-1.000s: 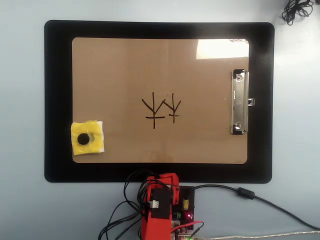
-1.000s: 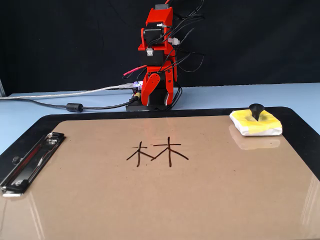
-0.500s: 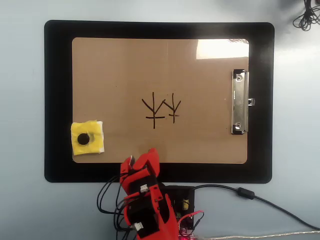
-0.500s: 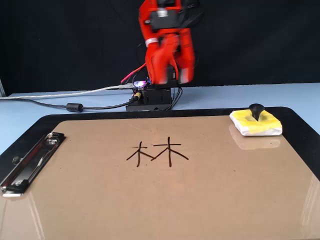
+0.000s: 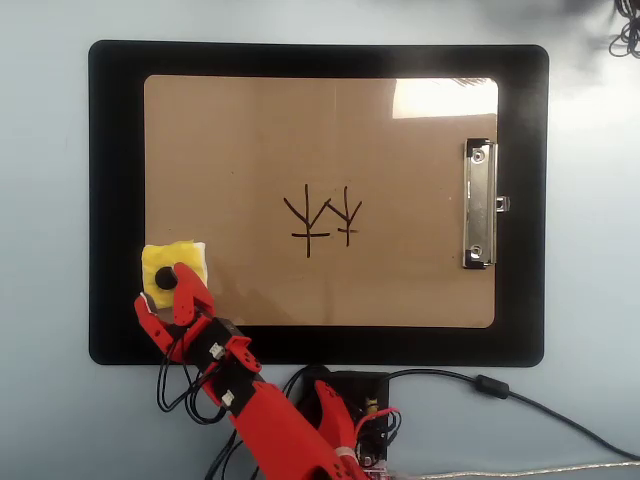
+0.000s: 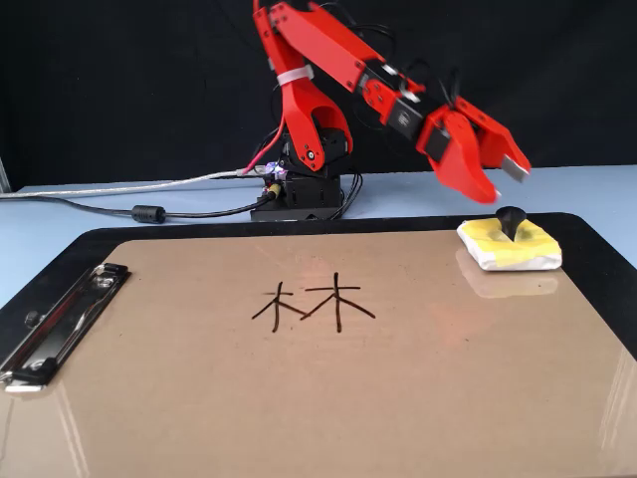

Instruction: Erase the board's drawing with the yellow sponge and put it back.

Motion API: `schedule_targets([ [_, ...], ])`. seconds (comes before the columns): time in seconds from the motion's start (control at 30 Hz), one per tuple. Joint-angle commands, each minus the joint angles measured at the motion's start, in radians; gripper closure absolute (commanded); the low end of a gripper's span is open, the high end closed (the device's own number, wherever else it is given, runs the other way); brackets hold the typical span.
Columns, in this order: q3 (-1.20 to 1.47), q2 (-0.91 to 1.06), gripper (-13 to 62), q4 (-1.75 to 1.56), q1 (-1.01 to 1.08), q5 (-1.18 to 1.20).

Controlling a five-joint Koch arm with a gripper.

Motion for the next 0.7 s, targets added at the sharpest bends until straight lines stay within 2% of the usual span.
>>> schedule_targets([
  [0.0,-0.028,-0.040,17.0,-0.138,-0.006,0.052],
  [0.47,-0.040,-0.221,17.4,-0.272,-0.003,0.055],
  [0.57,-0.038,-0.235,21.4,-0.293,-0.002,0.057],
  [0.67,-0.032,-0.233,31.8,-0.298,0.005,0.069],
])
